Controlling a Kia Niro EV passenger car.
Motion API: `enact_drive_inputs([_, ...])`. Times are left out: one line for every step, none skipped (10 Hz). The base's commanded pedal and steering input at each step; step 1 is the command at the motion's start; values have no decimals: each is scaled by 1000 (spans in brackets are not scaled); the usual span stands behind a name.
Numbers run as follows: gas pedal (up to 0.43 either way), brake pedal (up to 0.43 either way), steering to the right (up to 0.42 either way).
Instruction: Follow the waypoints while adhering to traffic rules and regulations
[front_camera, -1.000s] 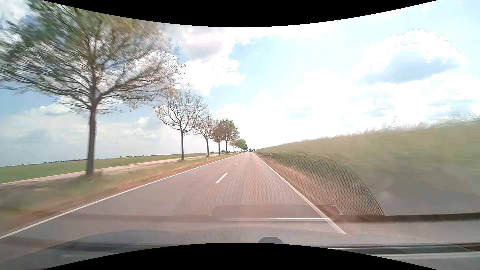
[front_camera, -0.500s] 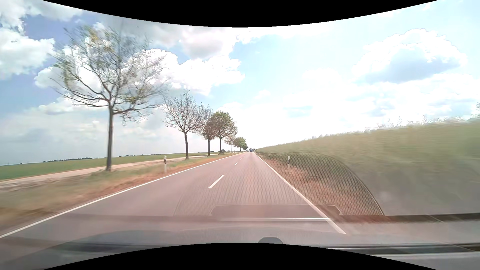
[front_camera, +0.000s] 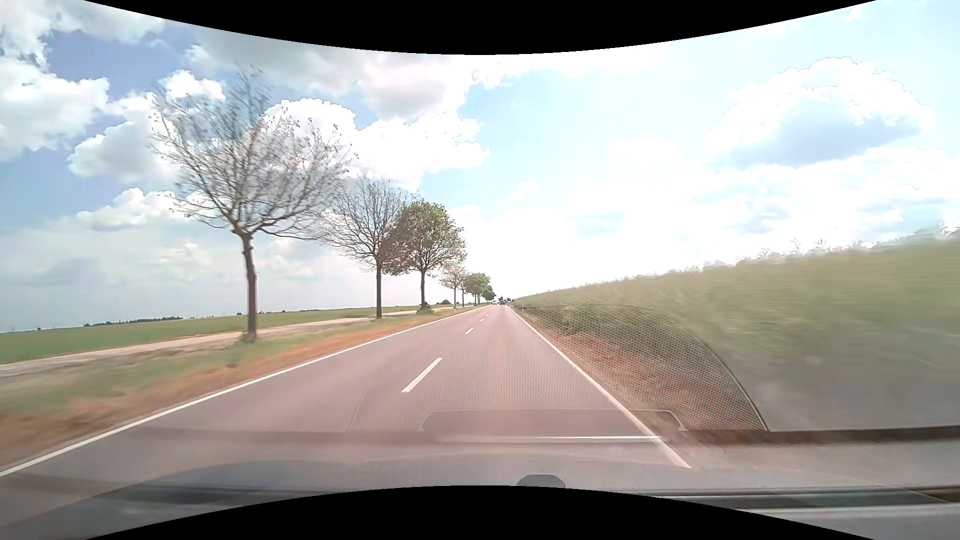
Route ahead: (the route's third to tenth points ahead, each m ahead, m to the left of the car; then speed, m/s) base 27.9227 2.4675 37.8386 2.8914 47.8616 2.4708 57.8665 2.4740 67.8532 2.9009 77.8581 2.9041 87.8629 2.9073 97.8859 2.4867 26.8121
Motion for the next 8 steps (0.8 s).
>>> enact_drive_inputs([248,0,-2])
enact_drive_inputs([248,0,-2])
enact_drive_inputs([248,0,-2])
enact_drive_inputs([248,0,-2])
enact_drive_inputs([248,0,-2])
enact_drive_inputs([240,0,-2])
enact_drive_inputs([240,0,-2])
enact_drive_inputs([240,0,-2])
